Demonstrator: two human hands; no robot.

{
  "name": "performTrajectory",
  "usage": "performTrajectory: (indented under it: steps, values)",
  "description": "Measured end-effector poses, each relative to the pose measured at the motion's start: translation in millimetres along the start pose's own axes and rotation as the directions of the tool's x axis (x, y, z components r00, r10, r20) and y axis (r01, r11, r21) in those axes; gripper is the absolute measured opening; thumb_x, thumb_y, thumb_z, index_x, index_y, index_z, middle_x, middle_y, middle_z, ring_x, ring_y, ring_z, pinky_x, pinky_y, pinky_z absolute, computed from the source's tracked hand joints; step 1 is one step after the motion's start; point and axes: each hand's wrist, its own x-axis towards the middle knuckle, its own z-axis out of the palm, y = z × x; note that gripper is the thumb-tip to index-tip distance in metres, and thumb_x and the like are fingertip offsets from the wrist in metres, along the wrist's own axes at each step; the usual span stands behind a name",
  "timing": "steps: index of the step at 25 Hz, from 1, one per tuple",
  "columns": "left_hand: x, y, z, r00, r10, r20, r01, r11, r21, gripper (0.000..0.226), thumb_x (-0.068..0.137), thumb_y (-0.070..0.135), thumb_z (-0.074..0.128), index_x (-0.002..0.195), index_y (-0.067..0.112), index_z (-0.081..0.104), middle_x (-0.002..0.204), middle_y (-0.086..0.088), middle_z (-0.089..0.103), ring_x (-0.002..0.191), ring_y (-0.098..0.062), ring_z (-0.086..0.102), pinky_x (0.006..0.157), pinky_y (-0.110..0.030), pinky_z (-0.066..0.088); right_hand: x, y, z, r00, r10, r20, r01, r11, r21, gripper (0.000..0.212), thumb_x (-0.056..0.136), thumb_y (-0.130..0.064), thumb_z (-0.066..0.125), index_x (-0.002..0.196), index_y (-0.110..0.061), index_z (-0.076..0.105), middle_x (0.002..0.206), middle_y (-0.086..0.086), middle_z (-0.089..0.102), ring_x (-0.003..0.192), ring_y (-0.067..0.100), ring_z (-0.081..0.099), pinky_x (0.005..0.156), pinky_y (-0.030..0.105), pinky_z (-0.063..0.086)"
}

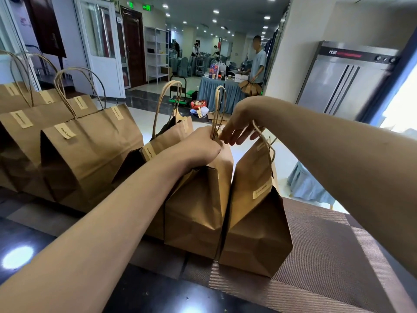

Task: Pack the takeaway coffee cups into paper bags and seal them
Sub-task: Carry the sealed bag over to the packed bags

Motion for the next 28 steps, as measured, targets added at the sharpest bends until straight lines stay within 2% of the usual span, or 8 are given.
performTrajectory:
  steps: [3, 7, 11, 15, 18, 20, 23, 28]
  values:
    - [2, -3, 1, 1.0, -0.013, -0.001, 0.013, 1.0, -0.008, 0.045, 0.096, 0.004, 0.05, 0.139, 0.016, 0.052, 0.115, -0.01, 0.062, 0.096, -0.025, 0.057, 0.083, -0.036, 0.05, 1, 0, 1, 0.999, -0.023, -0.026, 0.024, 1.0, 0.006, 0.027, 0.099, -0.04, 0.062, 0.108, -0.014, 0.065, 0.103, 0.0, 0.067, 0.096, 0.013, 0.063, 0.075, 0.03, 0.048]
    - [2, -3, 0, 1.0, -0.008, 0.017, 0.008, 0.999, -0.035, 0.045, 0.092, 0.0, 0.051, 0.134, 0.016, 0.055, 0.105, -0.011, 0.062, 0.08, -0.018, 0.052, 0.066, -0.027, 0.044, -2, -5, 2, 0.999, -0.05, -0.013, 0.051, 0.998, 0.047, 0.026, 0.102, -0.032, 0.06, 0.118, -0.014, 0.071, 0.102, -0.002, 0.074, 0.087, 0.009, 0.066, 0.072, 0.024, 0.046]
    - [0, -3, 0, 1.0, -0.004, 0.013, 0.004, 0.999, -0.039, 0.034, 0.092, 0.0, 0.05, 0.121, 0.016, 0.057, 0.116, -0.018, 0.064, 0.087, -0.022, 0.054, 0.077, -0.036, 0.05, -4, -9, 5, 0.993, -0.082, -0.081, 0.073, 0.992, -0.105, 0.028, 0.104, -0.032, 0.055, 0.119, -0.01, 0.066, 0.092, -0.001, 0.068, 0.078, 0.01, 0.062, 0.067, 0.025, 0.044]
    - [2, -5, -1, 1.0, 0.001, 0.015, -0.001, 0.999, -0.04, 0.04, 0.093, 0.001, 0.05, 0.13, 0.013, 0.057, 0.1, -0.013, 0.062, 0.082, -0.019, 0.052, 0.078, -0.034, 0.049, -4, -12, 3, 0.988, -0.105, -0.116, 0.083, 0.98, -0.18, 0.038, 0.104, -0.034, 0.055, 0.126, -0.006, 0.066, 0.11, 0.005, 0.07, 0.099, 0.016, 0.066, 0.078, 0.028, 0.048]
    - [4, -7, -1, 1.0, -0.003, 0.016, 0.004, 0.998, -0.061, 0.037, 0.09, 0.002, 0.053, 0.125, 0.013, 0.059, 0.093, -0.008, 0.059, 0.08, -0.018, 0.052, 0.074, -0.03, 0.047, -5, -13, 5, 0.991, -0.063, -0.115, 0.061, 0.998, -0.014, 0.041, 0.108, -0.034, 0.044, 0.116, -0.005, 0.071, 0.091, 0.003, 0.073, 0.07, 0.011, 0.06, 0.06, 0.023, 0.039]
    - [3, -8, -1, 1.0, -0.005, 0.011, 0.005, 0.998, -0.063, 0.031, 0.089, 0.003, 0.057, 0.119, 0.012, 0.061, 0.095, -0.007, 0.061, 0.083, -0.018, 0.054, 0.074, -0.029, 0.049, -4, -14, 8, 0.993, -0.054, -0.108, 0.067, 0.991, 0.118, 0.05, 0.108, -0.043, 0.04, 0.111, -0.006, 0.073, 0.098, 0.004, 0.077, 0.067, 0.011, 0.062, 0.057, 0.024, 0.038]
    - [1, -7, -1, 1.0, -0.013, -0.008, 0.012, 0.994, -0.108, 0.025, 0.087, 0.004, 0.063, 0.11, 0.011, 0.061, 0.092, -0.006, 0.061, 0.084, -0.02, 0.057, 0.075, -0.03, 0.053, -2, -19, 10, 0.996, -0.031, -0.088, 0.037, 0.997, 0.063, 0.049, 0.102, -0.052, 0.048, 0.102, -0.009, 0.072, 0.093, 0.004, 0.074, 0.069, 0.013, 0.063, 0.058, 0.025, 0.039]
    - [1, -9, -4, 0.997, -0.075, -0.006, 0.073, 0.983, -0.171, 0.068, 0.083, 0.008, 0.068, 0.144, 0.011, 0.038, 0.107, -0.012, 0.063, 0.091, -0.023, 0.063, 0.071, -0.03, 0.051, -2, -30, 12, 0.995, -0.059, -0.076, 0.047, 0.986, -0.157, 0.036, 0.108, -0.033, 0.045, 0.095, -0.01, 0.07, 0.079, 0.004, 0.069, 0.064, 0.013, 0.058, 0.058, 0.026, 0.038]
